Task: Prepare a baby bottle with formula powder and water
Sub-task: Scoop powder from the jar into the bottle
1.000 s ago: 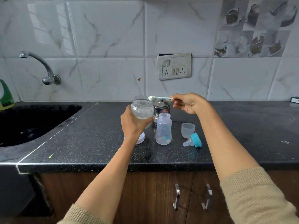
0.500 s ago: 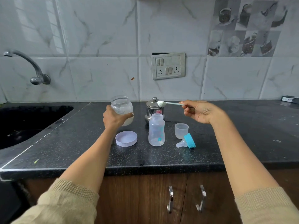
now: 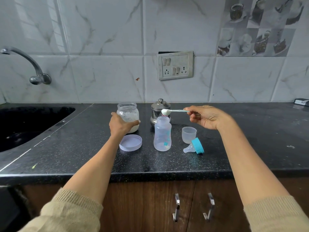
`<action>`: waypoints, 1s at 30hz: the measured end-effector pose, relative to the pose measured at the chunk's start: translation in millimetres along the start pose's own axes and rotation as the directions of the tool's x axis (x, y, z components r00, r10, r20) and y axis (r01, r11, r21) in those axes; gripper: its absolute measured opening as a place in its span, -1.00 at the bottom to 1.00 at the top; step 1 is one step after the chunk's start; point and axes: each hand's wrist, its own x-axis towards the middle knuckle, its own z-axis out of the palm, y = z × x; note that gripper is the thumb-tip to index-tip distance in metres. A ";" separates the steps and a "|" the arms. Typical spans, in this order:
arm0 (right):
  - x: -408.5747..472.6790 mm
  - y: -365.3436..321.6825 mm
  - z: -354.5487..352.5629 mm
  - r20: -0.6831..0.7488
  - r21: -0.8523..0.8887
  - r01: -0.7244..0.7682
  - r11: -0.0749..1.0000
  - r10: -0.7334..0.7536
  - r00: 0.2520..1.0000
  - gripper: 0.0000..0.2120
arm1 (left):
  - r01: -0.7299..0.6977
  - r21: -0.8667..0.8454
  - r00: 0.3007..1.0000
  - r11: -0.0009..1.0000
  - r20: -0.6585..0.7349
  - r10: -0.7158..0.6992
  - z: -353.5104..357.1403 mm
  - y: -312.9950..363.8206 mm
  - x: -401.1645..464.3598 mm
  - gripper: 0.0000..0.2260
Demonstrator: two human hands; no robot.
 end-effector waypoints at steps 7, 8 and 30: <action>0.3 2.9 5.6 -0.001 -0.031 -0.015 0.999 0.015 1.000 -0.93 | -0.209 -0.023 0.978 0.978 0.000 0.210 -4.6 26.9 -53.5 -0.12; 0.1 2.8 6.2 0.002 -0.030 -0.016 0.999 0.016 1.000 -0.93 | -0.260 -0.086 0.962 0.962 0.060 0.266 -5.6 31.2 -70.7 -0.20; -8.4 -5.1 15.8 -0.032 -0.099 -0.009 0.995 0.006 0.999 -0.97 | -0.395 -0.267 0.887 0.879 0.139 0.441 24.6 34.5 -120.4 -0.37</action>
